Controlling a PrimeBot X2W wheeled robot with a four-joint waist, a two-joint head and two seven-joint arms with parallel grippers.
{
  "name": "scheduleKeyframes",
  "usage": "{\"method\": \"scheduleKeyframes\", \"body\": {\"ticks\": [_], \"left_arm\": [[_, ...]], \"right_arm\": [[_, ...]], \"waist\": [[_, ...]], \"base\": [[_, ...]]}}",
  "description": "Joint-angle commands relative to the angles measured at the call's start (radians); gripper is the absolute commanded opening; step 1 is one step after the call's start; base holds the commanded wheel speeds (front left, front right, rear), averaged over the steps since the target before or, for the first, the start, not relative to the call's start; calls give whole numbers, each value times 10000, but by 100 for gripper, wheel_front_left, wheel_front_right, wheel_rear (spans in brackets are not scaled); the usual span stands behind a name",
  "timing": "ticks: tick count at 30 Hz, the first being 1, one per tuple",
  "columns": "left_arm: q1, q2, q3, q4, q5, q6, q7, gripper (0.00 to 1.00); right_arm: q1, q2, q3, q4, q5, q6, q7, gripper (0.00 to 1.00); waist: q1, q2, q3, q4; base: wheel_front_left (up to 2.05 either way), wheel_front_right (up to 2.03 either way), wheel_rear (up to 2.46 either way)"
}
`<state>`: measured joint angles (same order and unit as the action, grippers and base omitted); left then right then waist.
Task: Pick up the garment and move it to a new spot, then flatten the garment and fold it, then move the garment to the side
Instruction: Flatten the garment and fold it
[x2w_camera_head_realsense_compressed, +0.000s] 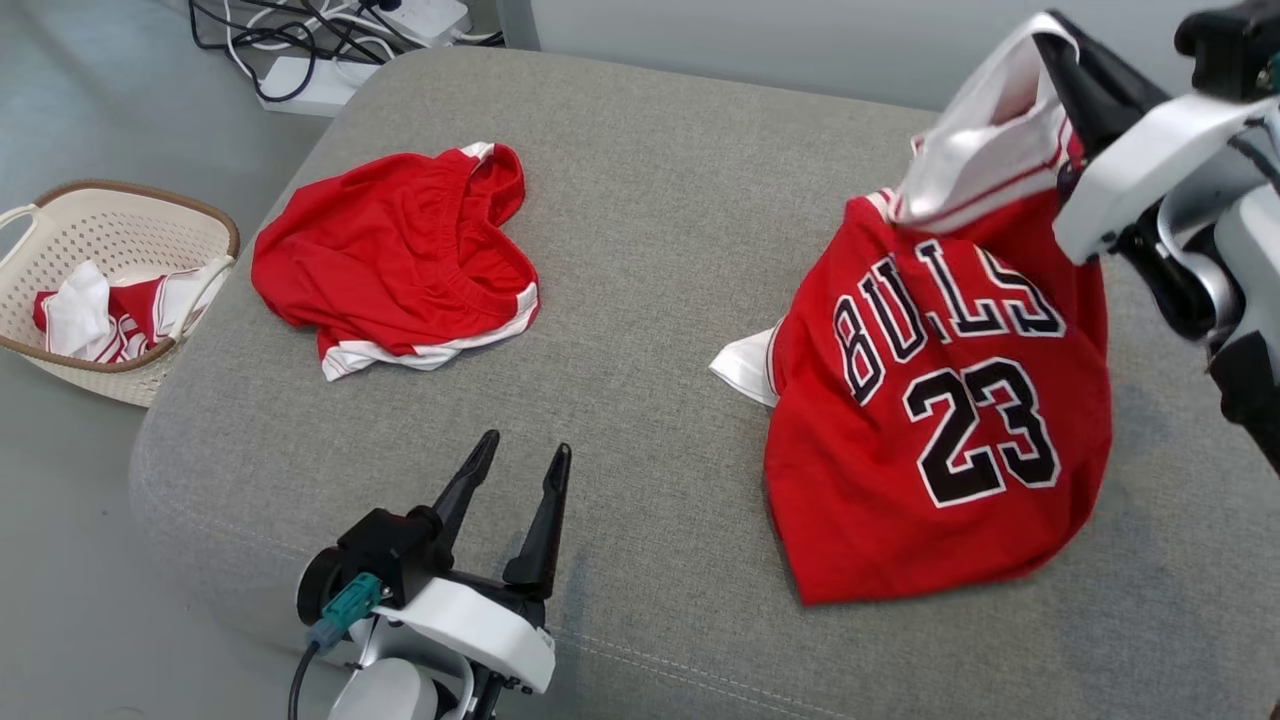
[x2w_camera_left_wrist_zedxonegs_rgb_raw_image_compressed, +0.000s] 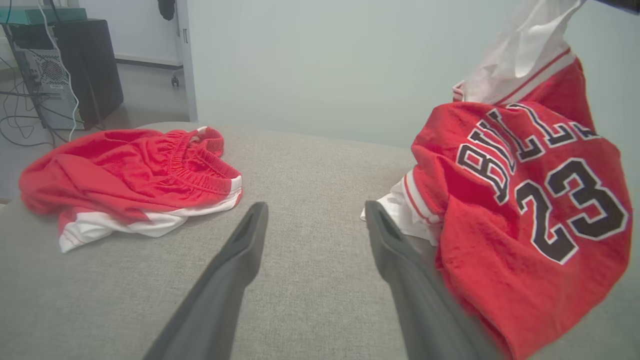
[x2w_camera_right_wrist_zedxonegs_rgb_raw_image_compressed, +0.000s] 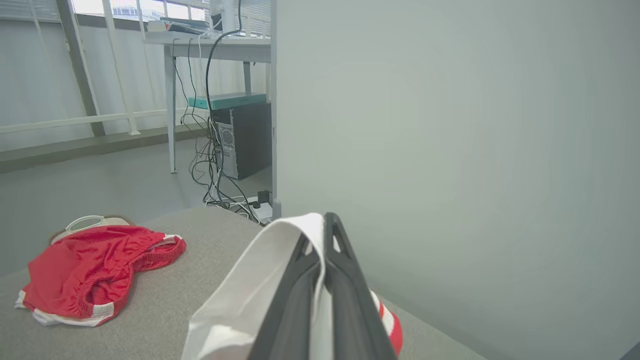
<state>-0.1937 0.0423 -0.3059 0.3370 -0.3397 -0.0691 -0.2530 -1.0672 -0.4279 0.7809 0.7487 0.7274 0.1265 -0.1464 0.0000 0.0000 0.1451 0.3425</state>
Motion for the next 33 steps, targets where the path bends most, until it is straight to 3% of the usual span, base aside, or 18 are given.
{"method": "scheduleKeyframes", "body": {"ticks": [1,5,9,20,21,22,23,33], "left_arm": [[-460,79,153,-308,-75,-2,-88,100],[-591,79,-425,-402,-259,-26,-88,100],[-707,79,-912,-400,-370,-50,-88,100],[-1027,79,-1882,-163,-530,-217,-88,100],[-1075,79,-1995,-119,-562,-248,-88,100],[-1136,79,-2107,-88,-586,-277,-88,100],[-1194,79,-2216,-60,-613,-305,-88,100],[-1900,79,-3789,1255,-1311,-527,-88,100]], "right_arm": [[-368,47,-107,-342,-150,42,-143,0],[-1356,-9,-574,-146,-603,42,-13,0],[-1562,-190,-1131,923,-1184,42,190,0],[29,-458,-2022,3507,-1499,42,432,0],[198,-472,-2040,3696,-1494,42,463,24],[345,-484,-2084,3919,-1470,42,538,68],[468,-452,-2104,4102,-1439,42,649,100],[1504,-427,-2687,4889,-1005,42,169,100]], "waist": [[0,0,-83,-56],[0,0,-223,-148],[0,0,-296,-199],[0,0,-127,-504],[0,0,-95,-543],[0,0,-67,-581],[0,0,-44,-635],[0,0,-223,-1399]], "base": [[0,0,0],[0,0,0],[0,0,0],[0,0,0],[0,0,0],[0,0,0],[0,0,0],[0,0,0]]}}
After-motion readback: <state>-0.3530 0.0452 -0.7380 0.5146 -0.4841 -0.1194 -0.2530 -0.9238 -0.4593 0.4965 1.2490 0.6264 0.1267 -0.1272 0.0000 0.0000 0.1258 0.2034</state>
